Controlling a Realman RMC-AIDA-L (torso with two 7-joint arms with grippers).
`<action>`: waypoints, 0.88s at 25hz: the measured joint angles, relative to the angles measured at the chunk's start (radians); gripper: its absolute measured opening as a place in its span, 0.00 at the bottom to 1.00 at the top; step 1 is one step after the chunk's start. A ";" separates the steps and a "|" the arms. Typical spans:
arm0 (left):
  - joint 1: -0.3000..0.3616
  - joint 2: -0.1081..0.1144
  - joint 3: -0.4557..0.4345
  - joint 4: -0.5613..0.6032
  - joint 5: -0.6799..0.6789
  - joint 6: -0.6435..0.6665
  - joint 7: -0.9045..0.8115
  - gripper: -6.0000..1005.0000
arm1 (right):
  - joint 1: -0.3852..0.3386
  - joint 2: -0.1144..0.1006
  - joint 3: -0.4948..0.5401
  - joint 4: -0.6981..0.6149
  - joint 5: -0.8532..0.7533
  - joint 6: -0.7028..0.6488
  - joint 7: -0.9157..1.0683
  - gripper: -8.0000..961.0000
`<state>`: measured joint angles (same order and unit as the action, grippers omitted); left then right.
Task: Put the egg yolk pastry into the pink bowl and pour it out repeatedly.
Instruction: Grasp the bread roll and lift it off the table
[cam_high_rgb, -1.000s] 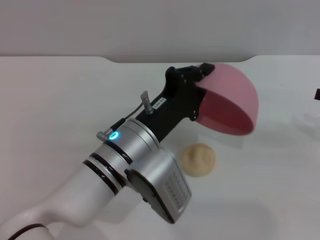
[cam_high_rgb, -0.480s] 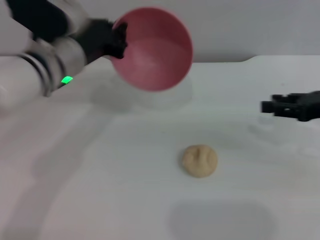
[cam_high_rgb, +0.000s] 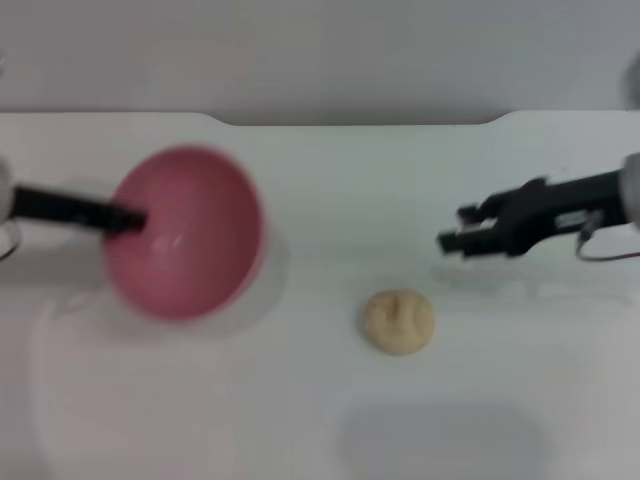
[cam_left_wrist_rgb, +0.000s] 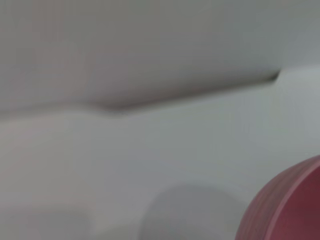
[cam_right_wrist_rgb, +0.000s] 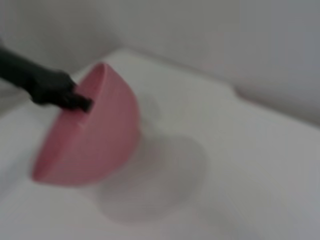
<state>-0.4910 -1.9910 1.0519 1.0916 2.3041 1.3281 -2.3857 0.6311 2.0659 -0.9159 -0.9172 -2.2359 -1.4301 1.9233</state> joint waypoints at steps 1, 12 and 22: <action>0.012 0.002 -0.003 0.027 0.028 0.040 -0.026 0.01 | 0.019 0.001 -0.030 0.016 -0.035 0.010 0.014 0.63; 0.162 -0.064 -0.026 0.412 0.217 0.383 -0.179 0.01 | 0.099 0.010 -0.247 0.128 -0.112 0.105 0.079 0.65; 0.137 -0.066 0.118 0.409 0.230 0.390 -0.232 0.01 | 0.103 0.011 -0.367 0.217 -0.028 0.225 0.073 0.63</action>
<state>-0.3541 -2.0573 1.1702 1.5004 2.5345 1.7182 -2.6175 0.7339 2.0771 -1.2833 -0.7007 -2.2634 -1.2053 1.9965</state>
